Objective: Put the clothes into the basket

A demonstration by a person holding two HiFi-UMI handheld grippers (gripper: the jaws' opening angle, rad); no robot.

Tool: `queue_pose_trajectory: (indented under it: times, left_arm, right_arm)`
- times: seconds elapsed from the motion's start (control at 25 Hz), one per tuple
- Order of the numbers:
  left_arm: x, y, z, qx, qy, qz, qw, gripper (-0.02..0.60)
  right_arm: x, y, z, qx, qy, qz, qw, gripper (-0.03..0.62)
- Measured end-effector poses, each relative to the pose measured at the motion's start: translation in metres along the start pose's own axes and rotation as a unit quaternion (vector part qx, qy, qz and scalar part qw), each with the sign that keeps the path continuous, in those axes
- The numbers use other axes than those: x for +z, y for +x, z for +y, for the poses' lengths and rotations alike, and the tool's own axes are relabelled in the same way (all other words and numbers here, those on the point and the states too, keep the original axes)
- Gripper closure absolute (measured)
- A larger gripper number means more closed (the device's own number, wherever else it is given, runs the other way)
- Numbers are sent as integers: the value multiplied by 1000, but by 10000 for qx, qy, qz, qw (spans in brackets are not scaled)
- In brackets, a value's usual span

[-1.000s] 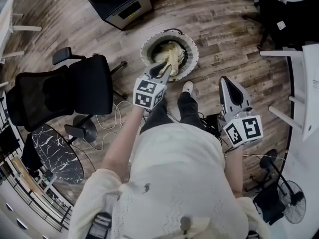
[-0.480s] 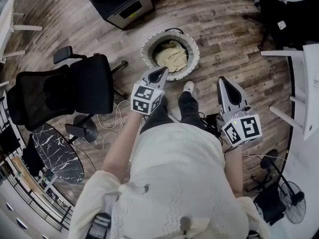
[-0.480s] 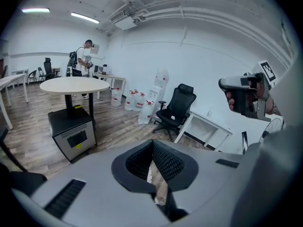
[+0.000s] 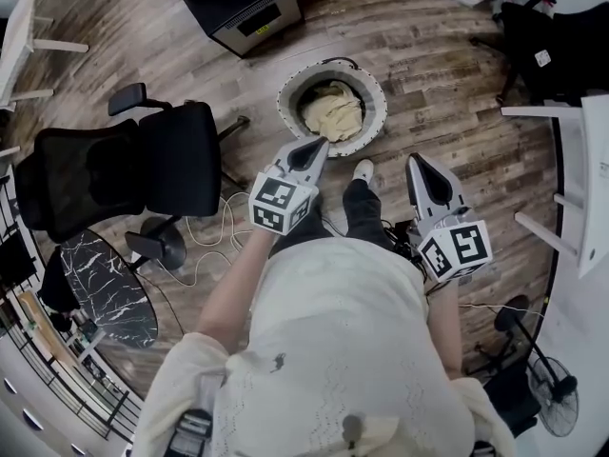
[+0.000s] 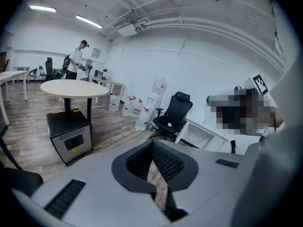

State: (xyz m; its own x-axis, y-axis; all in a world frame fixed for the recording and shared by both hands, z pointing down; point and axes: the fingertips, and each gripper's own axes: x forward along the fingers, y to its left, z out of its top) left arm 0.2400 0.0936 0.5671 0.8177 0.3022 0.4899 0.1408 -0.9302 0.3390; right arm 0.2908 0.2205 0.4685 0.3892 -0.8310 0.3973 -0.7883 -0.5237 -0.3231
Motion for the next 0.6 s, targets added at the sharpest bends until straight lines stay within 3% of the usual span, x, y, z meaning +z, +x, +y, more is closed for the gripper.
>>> queue_pose_trajectory:
  times: [0.28,0.6]
  left_arm:
    - [23,-18,-11,-19,267,-335,9991,561]
    - [80,-54,-20,104,626,-1091,9920,561]
  right_arm:
    - [-3,9,17,185,-48,48,9998,585]
    - [30,11,44,491,-346,-213,9980,585]
